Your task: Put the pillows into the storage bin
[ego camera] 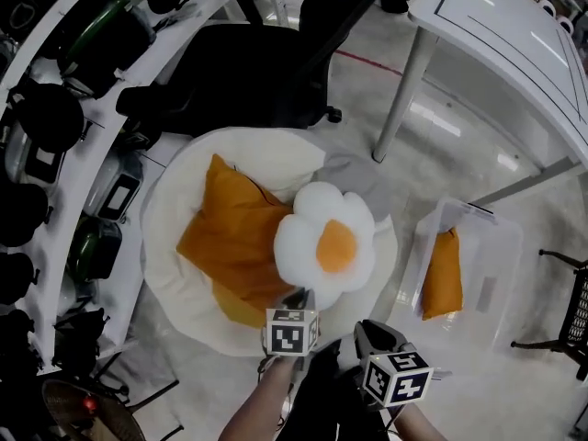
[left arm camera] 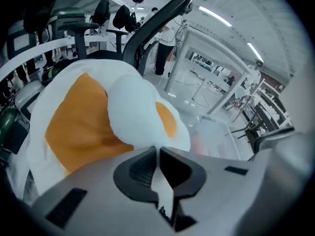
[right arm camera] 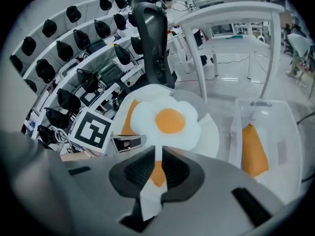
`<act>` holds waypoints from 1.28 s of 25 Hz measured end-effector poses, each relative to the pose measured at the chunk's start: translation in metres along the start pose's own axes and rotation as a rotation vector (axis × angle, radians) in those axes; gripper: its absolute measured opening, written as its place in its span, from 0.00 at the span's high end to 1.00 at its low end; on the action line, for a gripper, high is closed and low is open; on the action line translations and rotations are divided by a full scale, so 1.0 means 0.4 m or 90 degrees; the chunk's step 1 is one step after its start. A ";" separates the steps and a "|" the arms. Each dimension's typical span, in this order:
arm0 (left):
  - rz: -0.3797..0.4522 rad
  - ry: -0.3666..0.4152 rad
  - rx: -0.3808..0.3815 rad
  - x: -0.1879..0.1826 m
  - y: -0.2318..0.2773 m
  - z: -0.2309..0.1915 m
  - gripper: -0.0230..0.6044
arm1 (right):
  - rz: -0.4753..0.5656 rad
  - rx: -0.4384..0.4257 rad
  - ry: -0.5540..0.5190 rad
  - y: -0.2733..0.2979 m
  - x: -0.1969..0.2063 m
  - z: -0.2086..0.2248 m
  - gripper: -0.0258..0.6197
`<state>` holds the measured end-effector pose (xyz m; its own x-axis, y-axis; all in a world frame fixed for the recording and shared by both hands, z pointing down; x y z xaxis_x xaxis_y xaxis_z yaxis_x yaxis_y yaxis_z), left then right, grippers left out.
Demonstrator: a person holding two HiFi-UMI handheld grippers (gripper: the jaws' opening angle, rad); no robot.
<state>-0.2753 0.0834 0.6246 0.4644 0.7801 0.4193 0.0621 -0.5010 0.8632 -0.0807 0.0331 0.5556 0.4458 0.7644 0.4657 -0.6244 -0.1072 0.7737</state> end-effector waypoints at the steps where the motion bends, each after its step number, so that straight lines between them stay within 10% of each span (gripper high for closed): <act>1: 0.002 0.008 0.002 -0.003 -0.018 0.017 0.92 | 0.006 0.005 0.006 -0.021 0.004 0.000 0.90; 13: 0.048 0.066 0.028 -0.045 -0.226 0.199 0.93 | 0.072 0.066 0.075 -0.286 0.080 0.019 0.90; 32: 0.029 0.331 0.154 -0.067 -0.277 0.681 0.94 | 0.182 0.199 0.246 -0.620 0.275 0.144 0.90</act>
<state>-0.0540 0.0158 0.4413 -0.0197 0.8066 0.5907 0.2803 -0.5627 0.7777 0.1601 0.1069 0.4398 -0.0164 0.8480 0.5297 -0.4402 -0.4818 0.7577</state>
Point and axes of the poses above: the fingertips, and each gripper's own axes: y forward along the fingers, z to its right, x out of its underside, the point moved 10 cm from there along -y, backward along the fingers, and after that the axes turned 4 degrees about -y, right-handed, at the moved point
